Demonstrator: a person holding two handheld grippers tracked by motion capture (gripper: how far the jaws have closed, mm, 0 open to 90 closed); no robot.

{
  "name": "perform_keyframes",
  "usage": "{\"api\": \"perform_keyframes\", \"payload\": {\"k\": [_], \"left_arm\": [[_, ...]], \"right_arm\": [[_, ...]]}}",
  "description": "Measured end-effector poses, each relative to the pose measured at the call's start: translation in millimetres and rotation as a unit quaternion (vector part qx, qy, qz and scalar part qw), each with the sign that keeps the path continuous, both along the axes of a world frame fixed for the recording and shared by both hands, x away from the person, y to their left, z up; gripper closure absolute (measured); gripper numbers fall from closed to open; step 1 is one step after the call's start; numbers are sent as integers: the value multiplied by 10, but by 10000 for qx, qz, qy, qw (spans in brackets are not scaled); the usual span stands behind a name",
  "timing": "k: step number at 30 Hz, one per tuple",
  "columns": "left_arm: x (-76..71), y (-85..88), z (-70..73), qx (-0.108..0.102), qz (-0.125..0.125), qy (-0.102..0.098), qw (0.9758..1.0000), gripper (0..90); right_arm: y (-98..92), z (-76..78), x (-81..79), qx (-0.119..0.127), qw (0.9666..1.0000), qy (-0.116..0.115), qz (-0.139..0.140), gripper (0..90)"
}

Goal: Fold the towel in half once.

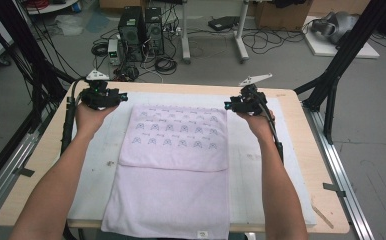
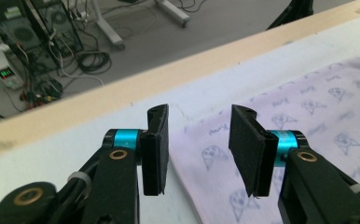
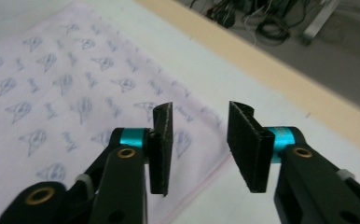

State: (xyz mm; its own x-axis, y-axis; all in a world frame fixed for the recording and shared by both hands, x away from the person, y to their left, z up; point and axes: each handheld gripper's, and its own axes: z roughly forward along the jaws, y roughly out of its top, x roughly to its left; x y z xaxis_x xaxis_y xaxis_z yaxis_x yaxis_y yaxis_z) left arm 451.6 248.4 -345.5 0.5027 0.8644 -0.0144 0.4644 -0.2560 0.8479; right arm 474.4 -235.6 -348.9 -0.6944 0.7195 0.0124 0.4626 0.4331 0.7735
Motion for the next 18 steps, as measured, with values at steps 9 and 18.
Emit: {"api": "perform_keyframes", "payload": {"k": [9,18], "left_arm": [[-417,31,-296,-60,-374,20,9993,546],[-859,28,-398,-3,-704,-68,9975,516]], "right_arm": [[86,-109,-368,75,9992,126,364,526],[136,-271,-858,225,9972,62,715,521]]}}
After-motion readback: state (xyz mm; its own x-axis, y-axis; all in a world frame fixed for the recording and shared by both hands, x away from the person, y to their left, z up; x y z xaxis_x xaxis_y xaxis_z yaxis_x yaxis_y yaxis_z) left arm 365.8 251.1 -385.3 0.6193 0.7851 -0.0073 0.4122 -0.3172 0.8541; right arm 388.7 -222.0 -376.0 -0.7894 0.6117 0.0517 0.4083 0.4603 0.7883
